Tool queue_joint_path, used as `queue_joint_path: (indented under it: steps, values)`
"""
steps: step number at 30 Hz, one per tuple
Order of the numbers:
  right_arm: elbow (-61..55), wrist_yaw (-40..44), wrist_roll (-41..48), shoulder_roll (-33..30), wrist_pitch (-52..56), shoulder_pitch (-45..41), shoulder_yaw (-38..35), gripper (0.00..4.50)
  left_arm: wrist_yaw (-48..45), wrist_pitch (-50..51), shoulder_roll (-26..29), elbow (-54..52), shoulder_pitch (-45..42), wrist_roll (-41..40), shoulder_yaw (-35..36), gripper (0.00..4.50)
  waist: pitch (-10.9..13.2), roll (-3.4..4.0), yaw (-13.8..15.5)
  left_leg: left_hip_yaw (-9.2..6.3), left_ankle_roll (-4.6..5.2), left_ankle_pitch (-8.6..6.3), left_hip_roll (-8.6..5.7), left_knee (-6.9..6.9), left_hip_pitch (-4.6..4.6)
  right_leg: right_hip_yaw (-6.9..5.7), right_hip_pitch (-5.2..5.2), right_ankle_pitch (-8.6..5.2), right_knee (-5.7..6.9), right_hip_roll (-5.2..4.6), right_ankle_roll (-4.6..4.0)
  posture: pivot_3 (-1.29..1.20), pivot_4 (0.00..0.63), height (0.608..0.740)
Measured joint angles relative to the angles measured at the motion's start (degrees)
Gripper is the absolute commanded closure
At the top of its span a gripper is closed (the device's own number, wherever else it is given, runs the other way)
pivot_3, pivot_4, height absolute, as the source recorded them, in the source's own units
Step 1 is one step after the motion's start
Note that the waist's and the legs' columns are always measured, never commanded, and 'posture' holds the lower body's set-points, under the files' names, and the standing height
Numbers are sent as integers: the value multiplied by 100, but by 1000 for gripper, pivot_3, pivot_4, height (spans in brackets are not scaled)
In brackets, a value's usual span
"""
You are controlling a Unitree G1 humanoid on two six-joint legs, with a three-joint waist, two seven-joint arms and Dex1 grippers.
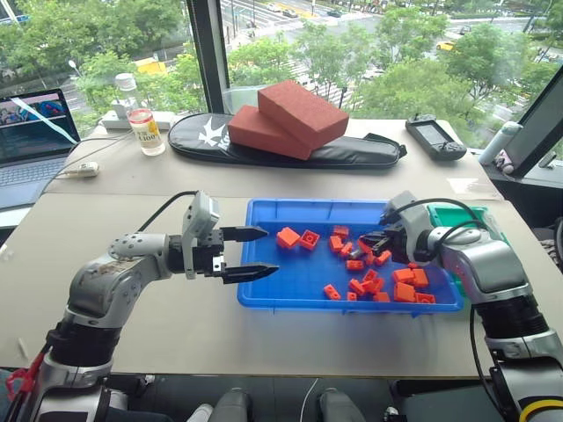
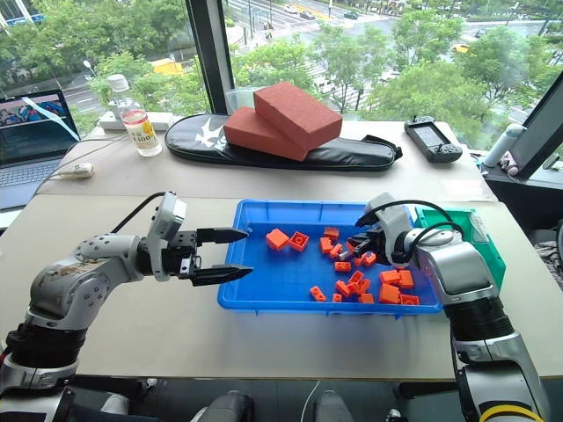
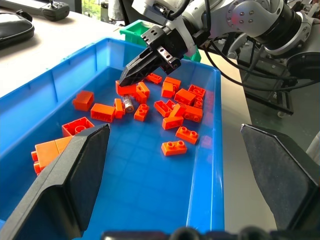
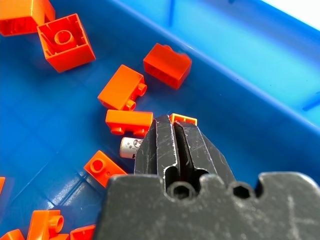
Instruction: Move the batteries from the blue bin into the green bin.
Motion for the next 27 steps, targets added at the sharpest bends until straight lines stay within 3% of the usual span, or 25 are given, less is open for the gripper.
queue_joint_path:
  steps: [12,16,22,27]
  values:
    - [-408,-139,262,37,156,-383,-555,4469,3,4,8,0,0,-2,0,0,0,0,-1,0,0,0,0,0,0,0,-1,0,0,0,0,0,150,740]
    - [-929,-339,625,701,384,-791,-719,4469,0,4,21,2,-9,1,-1,0,0,0,-76,-6,0,0,4,-2,1,0,-3,0,6,6,-1,0,150,740]
    - [-1464,-689,757,1444,716,-973,-10,4469,-3,4,12,12,-23,5,-2,0,0,0,-89,-10,0,0,0,-2,0,-2,-3,0,9,2,-1,0,150,740]
    - [-1631,-825,754,1536,825,-1007,294,2993,-3,4,11,12,-25,5,-2,0,0,0,-84,-9,0,0,0,-2,0,-3,-4,0,9,1,-1,0,150,740]
